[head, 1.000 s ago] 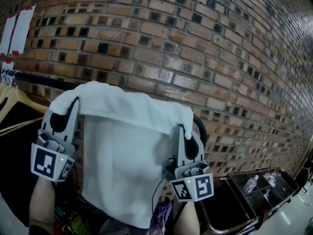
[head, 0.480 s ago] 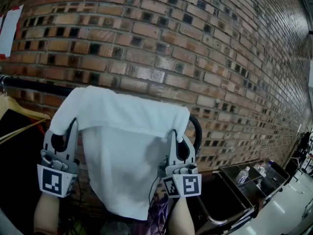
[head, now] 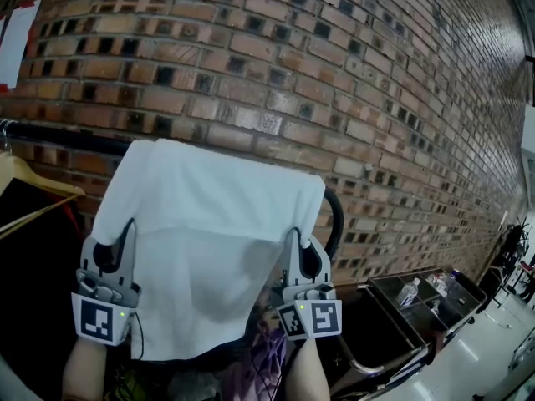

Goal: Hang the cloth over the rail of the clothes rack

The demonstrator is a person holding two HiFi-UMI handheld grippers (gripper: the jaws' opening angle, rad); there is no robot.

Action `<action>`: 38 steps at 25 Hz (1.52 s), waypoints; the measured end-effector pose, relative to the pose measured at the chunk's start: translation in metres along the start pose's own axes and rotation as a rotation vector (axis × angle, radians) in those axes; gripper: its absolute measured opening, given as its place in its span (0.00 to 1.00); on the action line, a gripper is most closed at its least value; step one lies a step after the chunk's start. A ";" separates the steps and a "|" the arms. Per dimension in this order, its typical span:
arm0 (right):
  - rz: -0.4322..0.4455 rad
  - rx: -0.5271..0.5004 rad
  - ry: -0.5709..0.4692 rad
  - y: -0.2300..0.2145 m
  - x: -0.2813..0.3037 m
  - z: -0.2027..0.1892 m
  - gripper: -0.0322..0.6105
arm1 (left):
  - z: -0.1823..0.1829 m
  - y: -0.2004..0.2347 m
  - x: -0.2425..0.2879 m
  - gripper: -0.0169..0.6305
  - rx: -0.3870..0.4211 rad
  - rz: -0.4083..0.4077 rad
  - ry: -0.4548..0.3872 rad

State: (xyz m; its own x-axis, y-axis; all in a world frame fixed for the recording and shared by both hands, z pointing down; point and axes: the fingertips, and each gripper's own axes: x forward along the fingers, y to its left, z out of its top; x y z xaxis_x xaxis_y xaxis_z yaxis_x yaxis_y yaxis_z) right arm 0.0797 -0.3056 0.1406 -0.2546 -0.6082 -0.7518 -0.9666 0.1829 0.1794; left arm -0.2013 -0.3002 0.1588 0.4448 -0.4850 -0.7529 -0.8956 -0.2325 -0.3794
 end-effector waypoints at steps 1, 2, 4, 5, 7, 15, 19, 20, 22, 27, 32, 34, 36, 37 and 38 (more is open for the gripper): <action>0.002 0.001 0.005 0.001 -0.005 -0.002 0.13 | -0.002 -0.002 -0.004 0.09 -0.005 0.001 0.007; 0.004 0.002 0.008 0.002 -0.010 -0.004 0.13 | -0.003 -0.003 -0.008 0.09 -0.010 0.002 0.011; 0.004 0.004 0.011 0.003 -0.017 -0.007 0.13 | -0.006 -0.007 -0.014 0.09 -0.016 0.003 0.014; 0.001 0.006 0.012 0.003 -0.021 -0.008 0.13 | -0.007 -0.009 -0.017 0.09 -0.016 0.002 0.017; -0.002 0.003 0.017 0.005 -0.028 -0.011 0.13 | -0.011 -0.013 -0.024 0.09 -0.017 -0.001 0.024; 0.004 -0.154 0.019 0.020 -0.053 -0.031 0.13 | -0.031 -0.024 -0.043 0.09 -0.028 0.032 0.068; 0.003 -0.130 0.031 0.020 -0.062 -0.039 0.13 | -0.043 -0.030 -0.050 0.09 -0.047 0.032 0.096; 0.003 -0.133 0.040 0.021 -0.065 -0.042 0.13 | -0.046 -0.031 -0.052 0.09 -0.055 0.030 0.106; 0.004 -0.139 0.057 0.022 -0.070 -0.047 0.13 | -0.053 -0.033 -0.057 0.09 -0.081 0.028 0.126; -0.006 -0.153 0.094 0.017 -0.087 -0.062 0.13 | -0.073 -0.047 -0.070 0.09 -0.161 0.008 0.168; -0.017 -0.160 0.129 0.014 -0.105 -0.078 0.14 | -0.088 -0.055 -0.083 0.09 -0.248 0.007 0.201; -0.026 -0.152 0.148 0.013 -0.113 -0.085 0.14 | -0.095 -0.060 -0.089 0.09 -0.283 0.006 0.218; -0.027 -0.141 0.158 0.016 -0.119 -0.090 0.14 | -0.100 -0.061 -0.094 0.09 -0.292 0.008 0.226; -0.031 -0.138 0.169 0.017 -0.122 -0.095 0.14 | -0.101 -0.061 -0.097 0.09 -0.294 0.011 0.230; -0.037 -0.133 0.183 0.018 -0.126 -0.100 0.14 | -0.103 -0.061 -0.099 0.09 -0.298 0.014 0.235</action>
State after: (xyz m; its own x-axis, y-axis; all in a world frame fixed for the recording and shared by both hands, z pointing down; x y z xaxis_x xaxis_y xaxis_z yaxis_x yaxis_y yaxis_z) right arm 0.0915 -0.3028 0.3021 -0.2079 -0.7448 -0.6341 -0.9676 0.0615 0.2450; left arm -0.1915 -0.3249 0.3126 0.4497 -0.6621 -0.5995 -0.8801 -0.4431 -0.1709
